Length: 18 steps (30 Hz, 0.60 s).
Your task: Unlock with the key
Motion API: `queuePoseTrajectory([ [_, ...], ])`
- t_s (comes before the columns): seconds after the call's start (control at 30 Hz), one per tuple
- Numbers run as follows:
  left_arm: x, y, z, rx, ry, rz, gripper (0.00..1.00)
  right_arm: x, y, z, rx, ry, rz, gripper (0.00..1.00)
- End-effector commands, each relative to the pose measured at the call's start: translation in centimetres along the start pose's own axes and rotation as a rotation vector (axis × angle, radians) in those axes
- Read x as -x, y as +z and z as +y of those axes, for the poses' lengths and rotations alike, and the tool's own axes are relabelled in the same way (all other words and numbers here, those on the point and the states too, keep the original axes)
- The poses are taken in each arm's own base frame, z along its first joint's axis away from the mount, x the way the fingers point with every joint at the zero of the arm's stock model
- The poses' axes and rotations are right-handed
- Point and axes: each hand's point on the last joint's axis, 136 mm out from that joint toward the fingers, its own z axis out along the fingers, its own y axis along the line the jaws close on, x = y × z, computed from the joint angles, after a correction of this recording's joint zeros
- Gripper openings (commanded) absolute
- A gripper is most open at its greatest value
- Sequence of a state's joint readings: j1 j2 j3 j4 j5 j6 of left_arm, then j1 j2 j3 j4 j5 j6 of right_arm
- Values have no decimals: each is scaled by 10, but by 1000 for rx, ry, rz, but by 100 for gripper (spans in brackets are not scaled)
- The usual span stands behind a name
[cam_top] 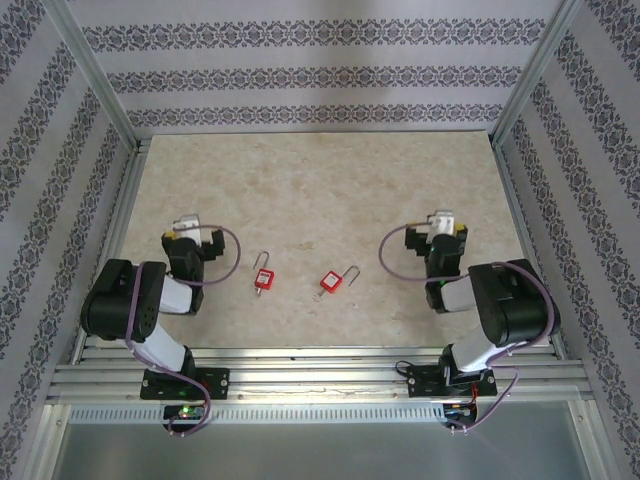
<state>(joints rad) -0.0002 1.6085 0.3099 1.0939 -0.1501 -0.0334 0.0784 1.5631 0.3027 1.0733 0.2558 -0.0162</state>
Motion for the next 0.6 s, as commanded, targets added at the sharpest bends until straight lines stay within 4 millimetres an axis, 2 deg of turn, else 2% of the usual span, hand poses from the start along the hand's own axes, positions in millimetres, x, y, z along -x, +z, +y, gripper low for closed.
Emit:
queuePoseTrajectory([
  [0.0, 4, 8, -13, -75, -2, 40, 100, 16, 8, -8, 3, 100, -9, 98],
  [0.57, 4, 7, -13, -75, -1, 35, 100, 19, 7, -9, -9, 97, -28, 98],
])
